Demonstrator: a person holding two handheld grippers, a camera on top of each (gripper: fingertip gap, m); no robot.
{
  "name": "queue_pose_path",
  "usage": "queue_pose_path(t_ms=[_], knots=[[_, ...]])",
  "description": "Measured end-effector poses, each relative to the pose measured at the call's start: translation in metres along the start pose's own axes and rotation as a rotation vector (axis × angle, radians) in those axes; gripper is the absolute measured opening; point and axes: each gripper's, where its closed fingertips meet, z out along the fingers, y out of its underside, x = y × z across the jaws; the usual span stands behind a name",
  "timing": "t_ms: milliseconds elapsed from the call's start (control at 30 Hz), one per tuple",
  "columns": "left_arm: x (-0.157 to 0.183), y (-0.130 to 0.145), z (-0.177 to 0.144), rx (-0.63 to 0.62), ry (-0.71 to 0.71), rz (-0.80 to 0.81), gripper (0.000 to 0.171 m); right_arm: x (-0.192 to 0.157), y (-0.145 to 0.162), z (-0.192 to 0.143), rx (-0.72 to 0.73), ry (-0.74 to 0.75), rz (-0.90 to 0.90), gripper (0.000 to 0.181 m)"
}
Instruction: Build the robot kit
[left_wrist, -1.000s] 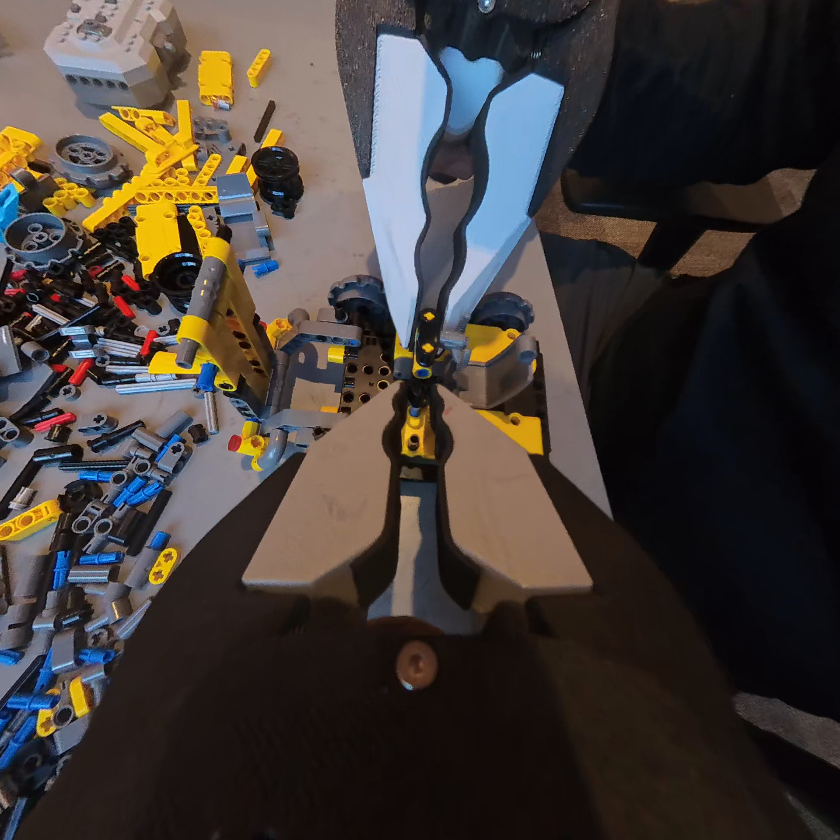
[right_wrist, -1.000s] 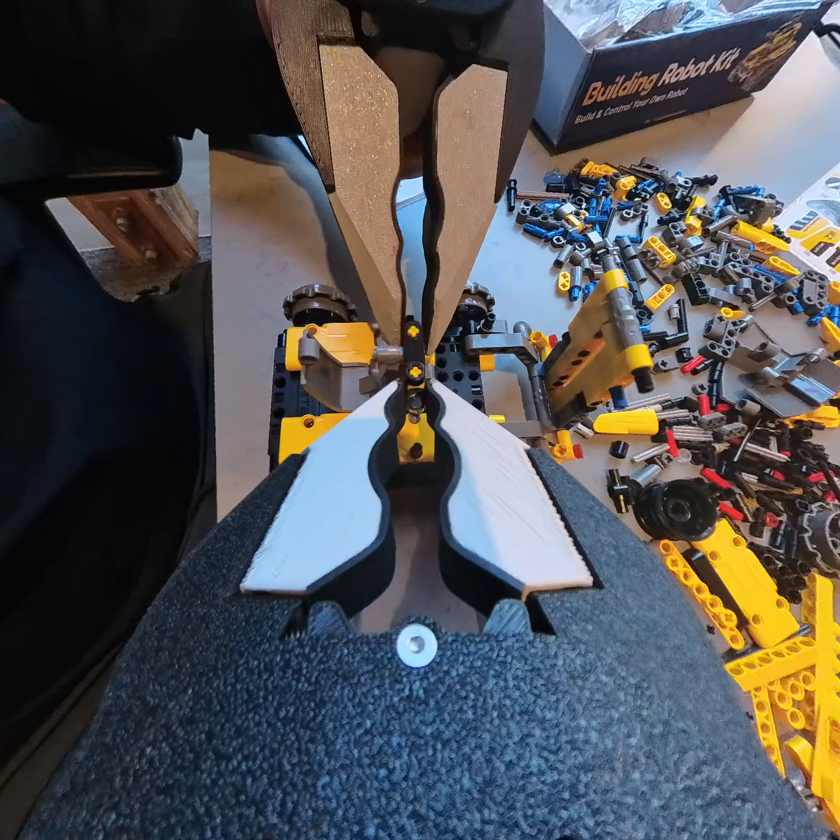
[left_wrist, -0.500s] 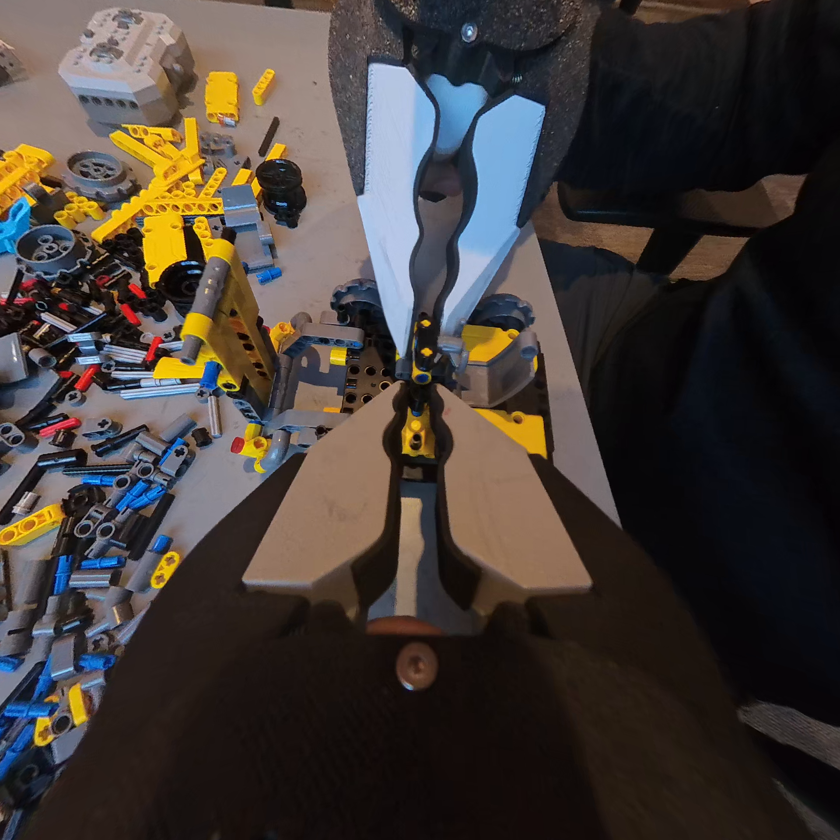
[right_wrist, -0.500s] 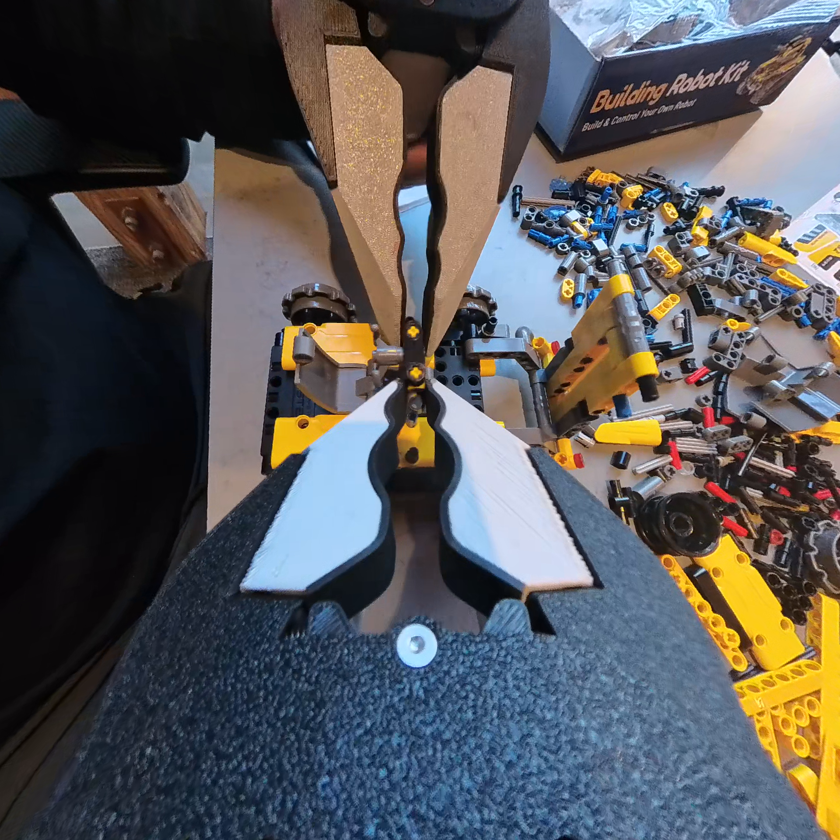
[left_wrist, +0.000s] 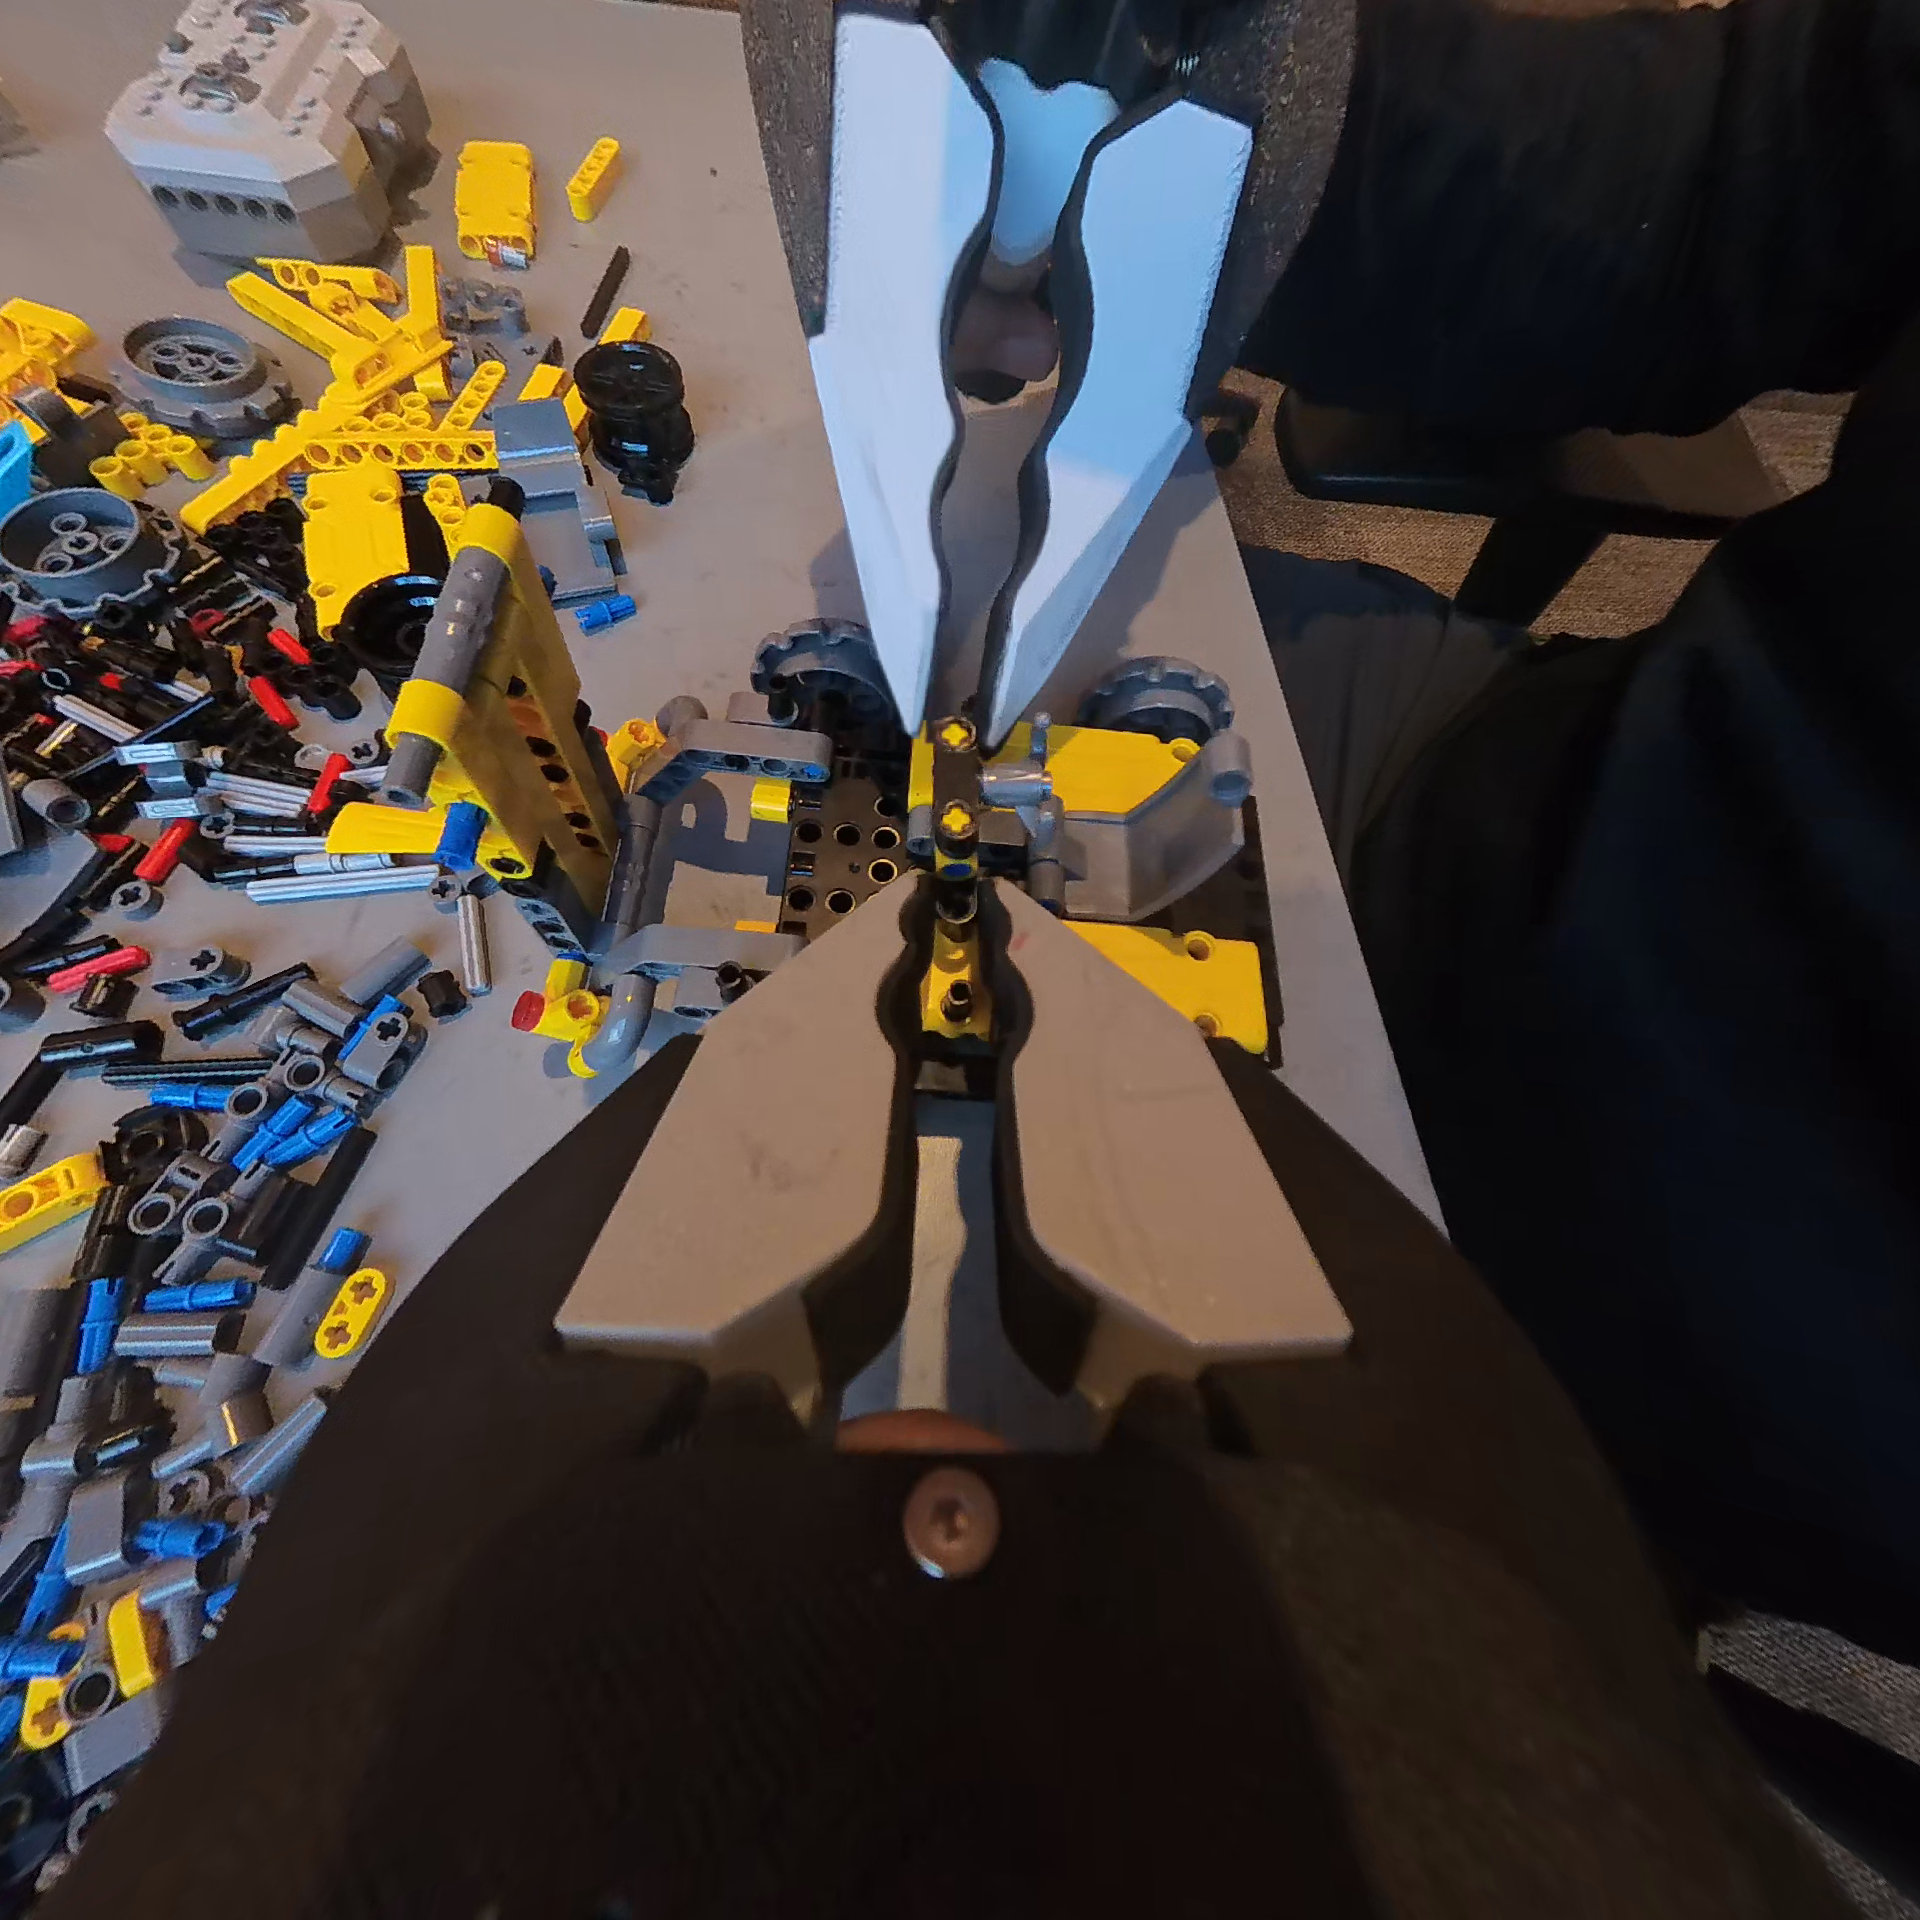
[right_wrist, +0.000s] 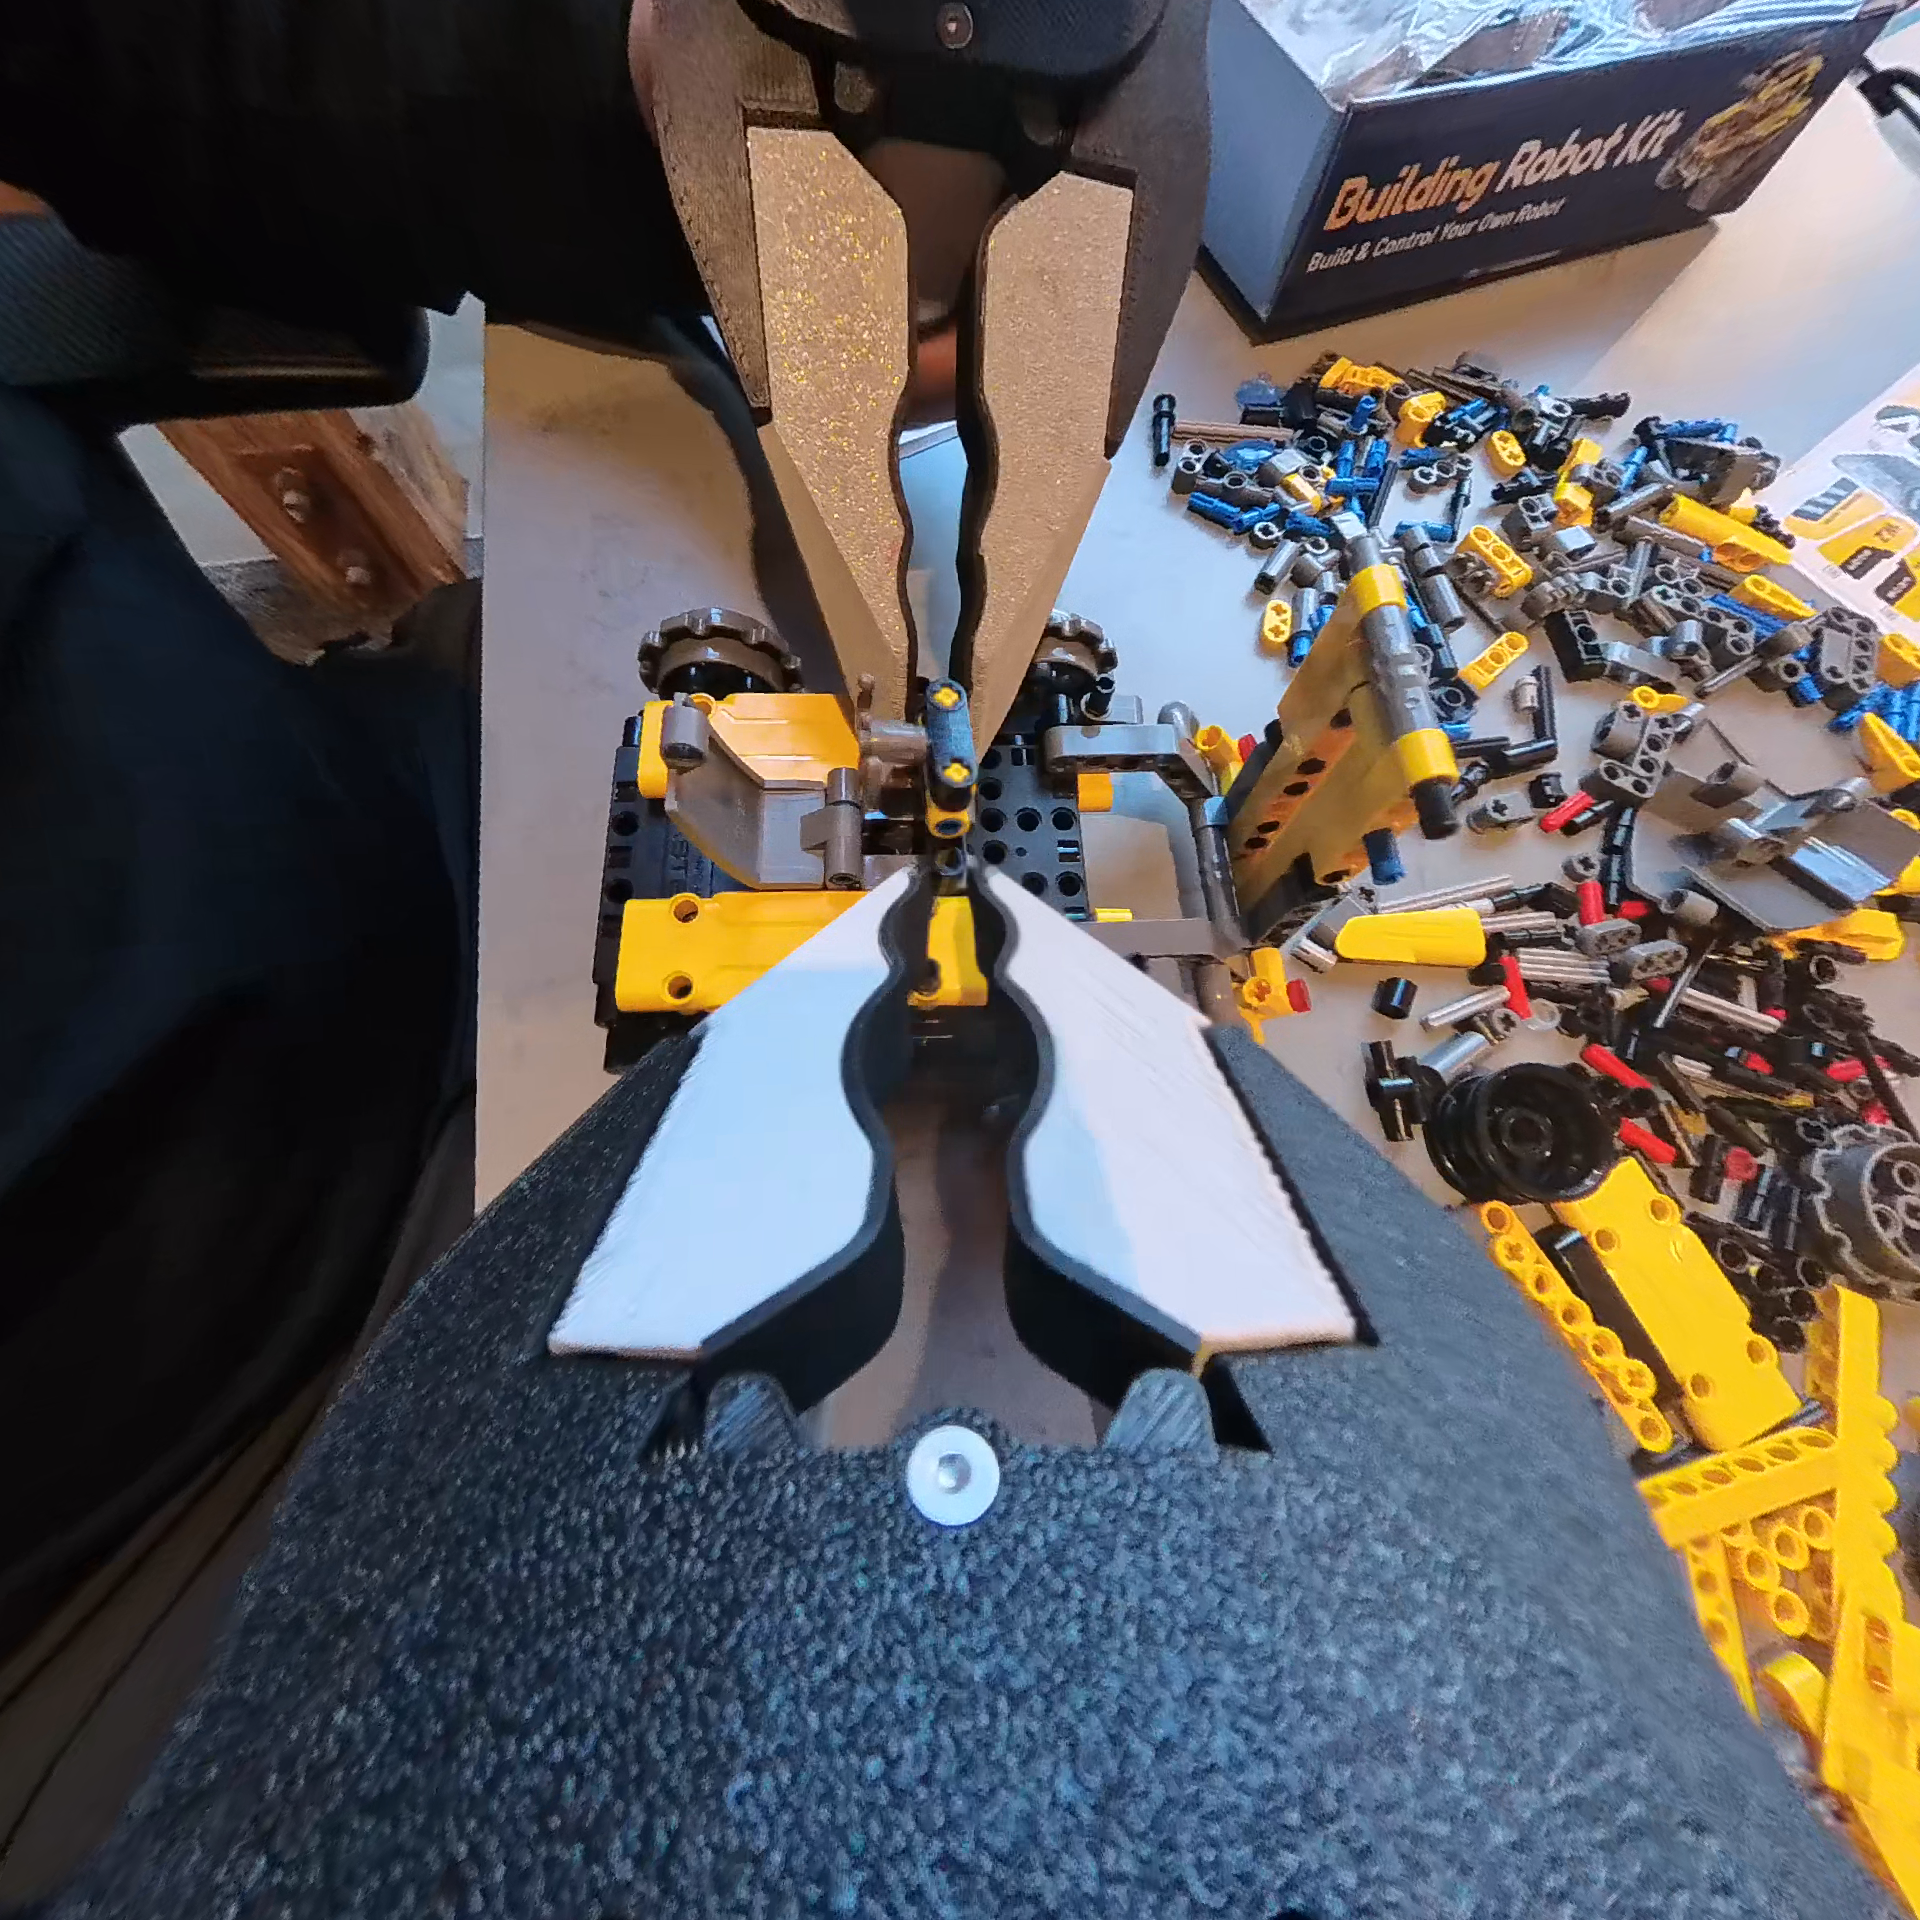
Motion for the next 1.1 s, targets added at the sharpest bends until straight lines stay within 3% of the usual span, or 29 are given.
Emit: queue_pose_path(t_ms=[300,933,1100], knots=[[0.003,-0.002,0.002,0.016,0.023,-0.009,0.010,-0.002,0.002,0.001,-0.018,0.006,-0.021,0.005],[0.003,-0.003,0.005,0.024,0.010,0.031,0.004,-0.006,0.004,0.000,-0.037,0.025,-0.023,0.004],[0.003,-0.003,0.005,0.022,0.007,0.034,0.004,-0.002,-0.004,-0.016,0.044,0.021,0.025,0.000]])
